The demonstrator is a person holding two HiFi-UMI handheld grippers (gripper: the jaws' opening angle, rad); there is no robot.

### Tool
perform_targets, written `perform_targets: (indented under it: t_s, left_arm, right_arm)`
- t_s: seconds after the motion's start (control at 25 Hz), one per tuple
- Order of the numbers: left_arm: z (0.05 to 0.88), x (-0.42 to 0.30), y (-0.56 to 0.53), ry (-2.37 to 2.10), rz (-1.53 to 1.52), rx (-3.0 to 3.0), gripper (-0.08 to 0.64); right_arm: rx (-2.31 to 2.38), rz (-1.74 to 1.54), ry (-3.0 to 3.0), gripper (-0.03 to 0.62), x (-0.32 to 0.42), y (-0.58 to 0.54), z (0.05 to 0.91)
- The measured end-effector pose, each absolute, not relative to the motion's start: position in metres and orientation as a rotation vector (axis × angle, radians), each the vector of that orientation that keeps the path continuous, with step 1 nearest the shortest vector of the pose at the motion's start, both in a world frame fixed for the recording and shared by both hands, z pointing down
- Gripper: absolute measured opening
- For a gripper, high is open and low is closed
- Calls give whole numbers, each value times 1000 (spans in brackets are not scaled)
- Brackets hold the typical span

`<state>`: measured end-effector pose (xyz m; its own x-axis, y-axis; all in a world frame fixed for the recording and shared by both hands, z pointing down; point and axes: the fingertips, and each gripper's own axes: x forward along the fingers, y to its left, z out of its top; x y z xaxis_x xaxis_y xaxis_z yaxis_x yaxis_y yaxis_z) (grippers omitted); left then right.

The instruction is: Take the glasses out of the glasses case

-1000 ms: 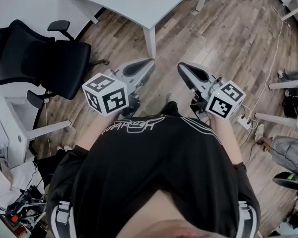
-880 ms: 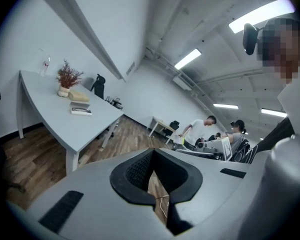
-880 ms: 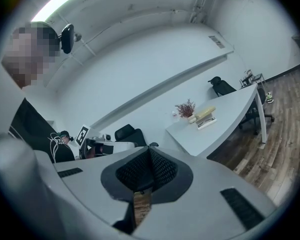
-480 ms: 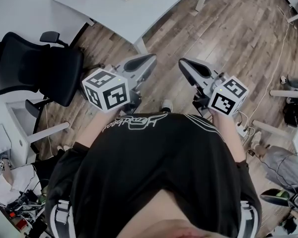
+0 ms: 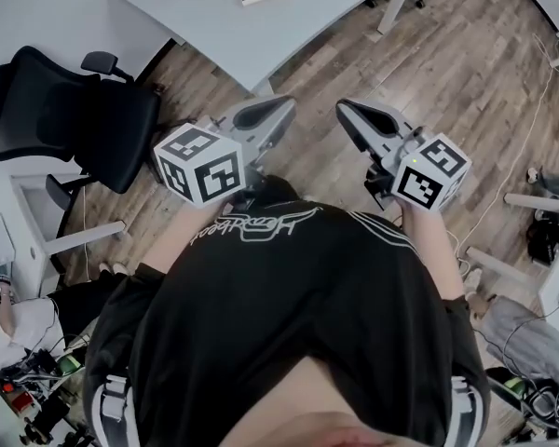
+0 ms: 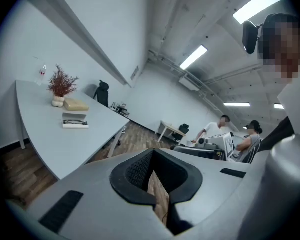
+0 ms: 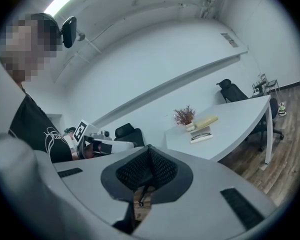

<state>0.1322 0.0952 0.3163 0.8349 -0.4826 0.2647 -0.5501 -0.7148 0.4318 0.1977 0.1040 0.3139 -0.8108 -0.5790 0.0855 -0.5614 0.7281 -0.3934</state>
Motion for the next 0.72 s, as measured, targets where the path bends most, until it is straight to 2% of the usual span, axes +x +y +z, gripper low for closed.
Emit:
perform_targets:
  t_s: [0.72]
  left_arm:
    - [328,113,16,-790,145,2453,6]
  right_arm:
    - [-987,-679,2856,9,193,27,325]
